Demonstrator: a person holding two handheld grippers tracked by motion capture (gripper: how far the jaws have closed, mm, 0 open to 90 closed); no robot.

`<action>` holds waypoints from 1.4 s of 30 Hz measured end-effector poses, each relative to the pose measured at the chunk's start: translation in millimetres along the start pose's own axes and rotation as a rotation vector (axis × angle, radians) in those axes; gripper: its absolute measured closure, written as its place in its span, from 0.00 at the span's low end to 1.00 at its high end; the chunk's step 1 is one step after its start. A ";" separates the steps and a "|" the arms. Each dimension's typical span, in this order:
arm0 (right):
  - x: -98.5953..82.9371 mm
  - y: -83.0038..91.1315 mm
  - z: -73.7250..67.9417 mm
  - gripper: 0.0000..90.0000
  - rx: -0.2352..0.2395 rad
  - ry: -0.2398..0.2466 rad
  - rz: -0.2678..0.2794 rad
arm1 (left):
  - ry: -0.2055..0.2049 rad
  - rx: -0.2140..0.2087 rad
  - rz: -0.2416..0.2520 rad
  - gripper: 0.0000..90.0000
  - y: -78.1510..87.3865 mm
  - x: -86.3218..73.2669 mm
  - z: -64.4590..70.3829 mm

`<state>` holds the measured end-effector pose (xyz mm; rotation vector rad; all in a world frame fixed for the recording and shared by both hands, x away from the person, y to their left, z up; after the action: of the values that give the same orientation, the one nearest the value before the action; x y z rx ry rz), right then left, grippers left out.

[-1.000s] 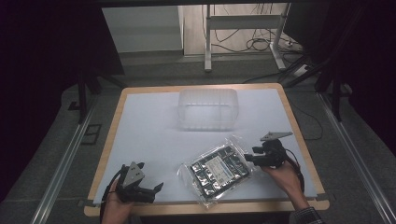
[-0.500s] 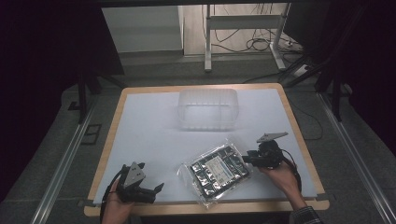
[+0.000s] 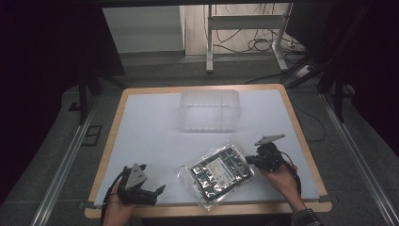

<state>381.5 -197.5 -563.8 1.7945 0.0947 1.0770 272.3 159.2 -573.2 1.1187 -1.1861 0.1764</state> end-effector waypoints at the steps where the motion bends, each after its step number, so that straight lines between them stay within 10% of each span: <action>1: 1.6 2.3 -1.2 0.99 0.016 -0.011 0.012 | 0.001 0.000 0.001 0.02 0.1 0.1 -0.1; 14: 39.5 47.3 -24.2 0.99 0.147 -0.051 0.117 | 0.016 -0.008 0.027 0.01 2.6 3.0 -0.4; 24: 91.0 93.2 -56.0 0.99 0.215 0.031 0.178 | 0.016 -0.042 0.060 0.00 5.1 6.3 2.6; 42: 143.0 136.9 -62.2 0.99 0.112 0.146 0.219 | 0.007 -0.034 0.054 0.01 4.1 5.7 1.8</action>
<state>370.8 -149.6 -362.2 1.8558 0.0483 1.3821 271.0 157.5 -566.3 1.0560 -1.2092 0.2003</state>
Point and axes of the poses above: each handheld gripper's, and its own axes: y roughly backward along the jaws, x roughly out of its top, z roughly to its right, the point moved 8 cm from there along -y, roughly forward along the jaws, and after that the axes turned 1 degree about -x, right-handed, at the moved point
